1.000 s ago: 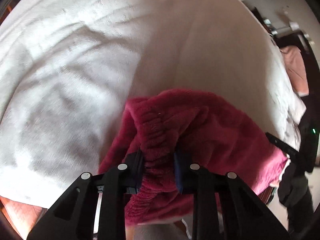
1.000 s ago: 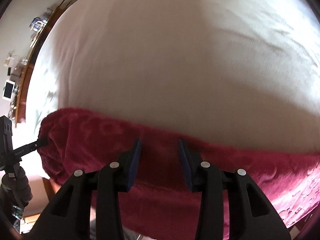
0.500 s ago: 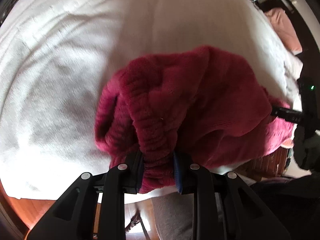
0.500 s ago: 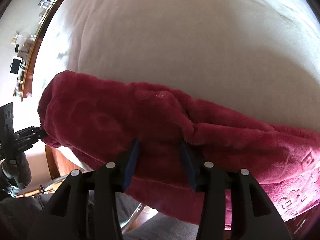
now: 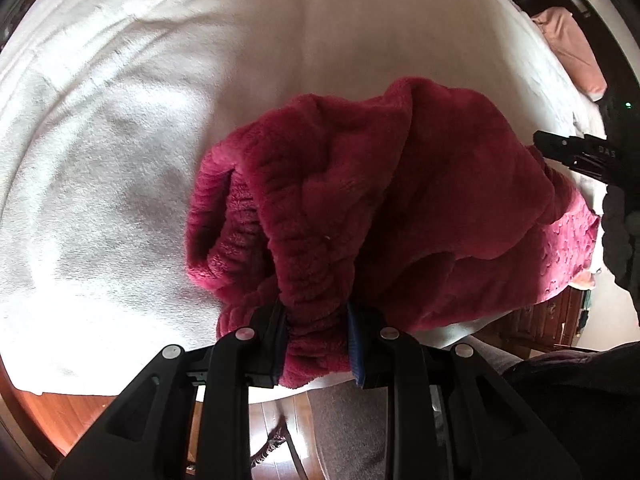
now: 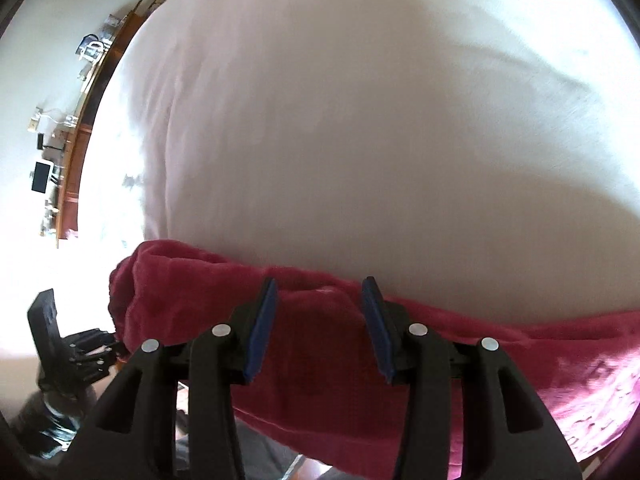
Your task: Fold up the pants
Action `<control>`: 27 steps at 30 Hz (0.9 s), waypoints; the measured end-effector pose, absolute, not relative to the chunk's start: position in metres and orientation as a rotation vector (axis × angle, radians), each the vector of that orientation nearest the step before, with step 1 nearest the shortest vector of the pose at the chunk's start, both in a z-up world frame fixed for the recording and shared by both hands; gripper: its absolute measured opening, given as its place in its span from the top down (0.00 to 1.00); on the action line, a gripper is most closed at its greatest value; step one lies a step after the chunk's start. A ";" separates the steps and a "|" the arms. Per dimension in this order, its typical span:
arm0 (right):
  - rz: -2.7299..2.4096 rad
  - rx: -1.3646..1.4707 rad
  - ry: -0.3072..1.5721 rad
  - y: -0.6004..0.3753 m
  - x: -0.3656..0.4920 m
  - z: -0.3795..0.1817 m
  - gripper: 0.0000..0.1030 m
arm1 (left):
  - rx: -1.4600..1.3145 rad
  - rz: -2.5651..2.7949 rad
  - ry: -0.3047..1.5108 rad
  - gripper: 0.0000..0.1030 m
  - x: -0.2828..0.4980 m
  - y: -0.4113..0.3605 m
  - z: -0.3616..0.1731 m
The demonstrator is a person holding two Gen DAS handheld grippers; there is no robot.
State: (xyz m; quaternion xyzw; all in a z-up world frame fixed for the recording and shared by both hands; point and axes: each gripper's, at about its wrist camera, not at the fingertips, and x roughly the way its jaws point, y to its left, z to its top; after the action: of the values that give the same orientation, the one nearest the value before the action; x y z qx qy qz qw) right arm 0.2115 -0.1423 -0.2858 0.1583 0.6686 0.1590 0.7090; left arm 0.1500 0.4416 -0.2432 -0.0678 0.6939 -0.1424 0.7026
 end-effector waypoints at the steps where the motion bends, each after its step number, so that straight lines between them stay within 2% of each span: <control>1: 0.373 0.365 1.501 -0.138 0.210 -0.290 0.56 | -0.153 -0.315 1.542 0.76 0.151 0.442 -0.243; 4: 0.371 0.291 1.545 -0.135 0.209 -0.292 0.56 | -0.168 -0.308 1.537 0.76 0.150 0.445 -0.242; 7: 0.339 0.277 1.566 -0.136 0.205 -0.296 0.62 | -0.175 -0.308 1.532 0.76 0.150 0.450 -0.240; 16: 0.342 0.357 1.604 -0.157 0.198 -0.300 0.62 | -0.177 -0.309 1.515 0.76 0.155 0.457 -0.237; 18: 0.348 0.342 1.606 -0.158 0.199 -0.301 0.76 | -0.179 -0.309 1.515 0.76 0.157 0.459 -0.236; 19: 0.336 0.315 1.598 -0.151 0.201 -0.301 0.87 | -0.178 -0.309 1.513 0.76 0.159 0.459 -0.235; 20: 0.334 0.313 1.580 -0.155 0.201 -0.297 0.90 | -0.175 -0.308 1.510 0.76 0.160 0.458 -0.234; 27: 0.284 0.446 1.303 -0.205 0.224 -0.229 0.95 | -0.203 -0.277 1.402 0.76 0.195 0.472 -0.204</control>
State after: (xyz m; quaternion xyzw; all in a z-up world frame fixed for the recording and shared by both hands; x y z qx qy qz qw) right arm 0.2243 -0.2051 -0.2295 0.2052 0.5992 0.1304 0.7628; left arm 0.1948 0.4716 -0.2040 -0.0930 0.6416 -0.1268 0.7508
